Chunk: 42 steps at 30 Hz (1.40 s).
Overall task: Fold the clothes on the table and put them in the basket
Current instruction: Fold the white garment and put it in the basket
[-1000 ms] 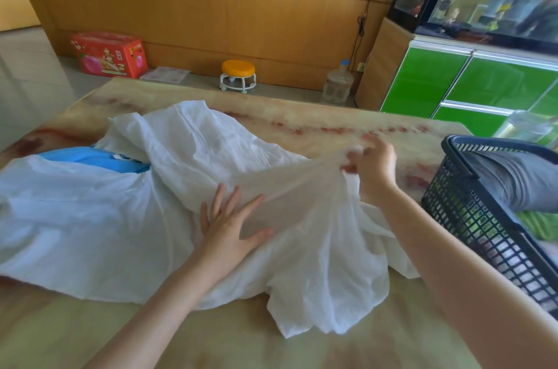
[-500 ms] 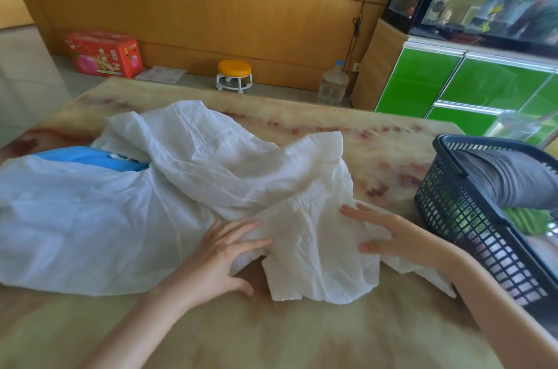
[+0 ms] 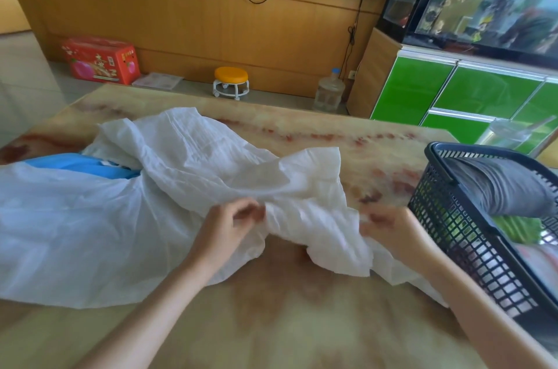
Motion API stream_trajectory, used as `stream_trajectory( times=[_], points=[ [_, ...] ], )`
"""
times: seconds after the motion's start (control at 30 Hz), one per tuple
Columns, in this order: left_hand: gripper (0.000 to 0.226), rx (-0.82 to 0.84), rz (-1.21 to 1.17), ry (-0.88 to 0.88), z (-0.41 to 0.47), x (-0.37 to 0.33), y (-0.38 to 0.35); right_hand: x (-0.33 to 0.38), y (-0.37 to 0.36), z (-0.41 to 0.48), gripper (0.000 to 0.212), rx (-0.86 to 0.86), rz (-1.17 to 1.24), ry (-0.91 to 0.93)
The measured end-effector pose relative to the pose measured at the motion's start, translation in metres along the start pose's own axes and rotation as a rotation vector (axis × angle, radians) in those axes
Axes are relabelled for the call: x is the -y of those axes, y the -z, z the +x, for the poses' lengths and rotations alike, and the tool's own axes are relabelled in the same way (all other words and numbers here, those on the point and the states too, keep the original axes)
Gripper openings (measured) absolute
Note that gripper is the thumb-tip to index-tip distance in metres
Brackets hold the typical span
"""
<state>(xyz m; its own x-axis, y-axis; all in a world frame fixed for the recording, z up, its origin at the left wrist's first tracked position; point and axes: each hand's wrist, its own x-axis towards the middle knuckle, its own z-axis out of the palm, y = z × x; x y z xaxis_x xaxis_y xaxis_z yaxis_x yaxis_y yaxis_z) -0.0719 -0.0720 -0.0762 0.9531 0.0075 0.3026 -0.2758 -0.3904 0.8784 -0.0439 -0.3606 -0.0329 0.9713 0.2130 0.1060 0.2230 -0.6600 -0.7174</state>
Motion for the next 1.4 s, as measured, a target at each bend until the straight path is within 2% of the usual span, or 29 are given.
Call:
stream_trajectory(
  times=[0.03, 0.1, 0.2, 0.27, 0.3, 0.33, 0.4, 0.47, 0.53, 0.6, 0.67, 0.73, 0.8, 0.87, 0.93, 1.03, 1.13, 1.2, 1.3, 1.4],
  points=[
    [0.015, -0.079, -0.012, 0.057, 0.012, -0.005, 0.003, 0.013, 0.003, 0.012, 0.011, -0.055, 0.130, -0.011],
    [0.028, -0.191, -0.014, 0.169, 0.040, -0.014, 0.008, 0.032, 0.005, 0.038, 0.024, -0.119, 0.342, -0.033],
    [0.039, -0.266, -0.094, 0.363, 0.089, -0.019, 0.014, 0.051, 0.002, 0.093, 0.023, -0.108, 0.667, -0.251],
    [0.034, -0.290, -0.305, 0.542, 0.124, -0.019, 0.017, 0.053, 0.000, 0.132, 0.015, -0.054, 0.814, -0.315],
    [0.028, -0.285, -0.437, 0.621, 0.137, -0.022, 0.018, 0.054, -0.004, 0.149, 0.004, -0.040, 0.857, -0.324],
    [0.024, -0.274, -0.486, 0.655, 0.148, -0.020, 0.019, 0.053, -0.008, 0.162, 0.010, -0.047, 0.884, -0.338],
    [0.027, -0.239, -0.297, 0.602, 0.157, -0.017, 0.023, 0.047, -0.019, 0.175, 0.031, -0.068, 0.947, -0.428],
    [0.025, -0.240, -0.055, 0.462, 0.148, -0.012, 0.026, 0.037, -0.029, 0.175, 0.058, -0.065, 1.029, -0.494],
    [0.029, -0.164, 0.053, 0.390, 0.130, -0.001, 0.023, 0.024, -0.040, 0.172, 0.067, -0.105, 1.106, -0.529],
    [0.047, -0.123, 0.182, 0.353, 0.114, 0.010, 0.019, 0.019, -0.050, 0.164, 0.062, -0.072, 0.952, -0.492],
    [0.053, -0.079, 0.451, 0.295, 0.106, 0.018, 0.015, 0.011, -0.059, 0.155, 0.058, 0.026, 0.617, -0.383],
    [0.060, 0.030, 0.693, 0.293, 0.093, 0.022, 0.017, -0.002, -0.067, 0.150, 0.067, 0.077, 0.308, -0.284],
    [0.077, 0.099, 0.811, 0.279, 0.076, 0.027, 0.019, -0.020, -0.073, 0.147, 0.080, 0.147, 0.022, -0.233],
    [0.095, 0.145, 0.929, 0.198, 0.060, 0.035, 0.022, -0.031, -0.079, 0.140, 0.090, 0.185, -0.187, -0.203],
    [0.103, 0.217, 0.971, 0.193, 0.052, 0.045, 0.022, -0.039, -0.085, 0.132, 0.093, 0.177, -0.330, -0.178],
    [0.096, 0.229, 0.957, 0.259, 0.057, 0.059, 0.022, -0.044, -0.094, 0.126, 0.078, 0.035, -0.314, -0.155],
    [0.049, 0.078, 0.971, 0.146, 0.061, 0.060, 0.027, -0.043, -0.095, 0.125, 0.041, -0.074, -0.285, -0.130],
    [0.025, 0.061, 0.933, 0.151, 0.060, 0.056, 0.032, -0.040, -0.090, 0.119, 0.023, -0.100, -0.230, -0.135],
    [0.022, 0.081, 0.663, 0.286, 0.051, 0.046, 0.039, -0.037, -0.072, 0.098, 0.025, -0.114, -0.063, -0.123],
    [0.025, 0.208, 0.306, 0.298, 0.036, 0.015, 0.044, -0.029, -0.039, 0.065, 0.035, -0.091, 0.069, -0.059]
  ],
)
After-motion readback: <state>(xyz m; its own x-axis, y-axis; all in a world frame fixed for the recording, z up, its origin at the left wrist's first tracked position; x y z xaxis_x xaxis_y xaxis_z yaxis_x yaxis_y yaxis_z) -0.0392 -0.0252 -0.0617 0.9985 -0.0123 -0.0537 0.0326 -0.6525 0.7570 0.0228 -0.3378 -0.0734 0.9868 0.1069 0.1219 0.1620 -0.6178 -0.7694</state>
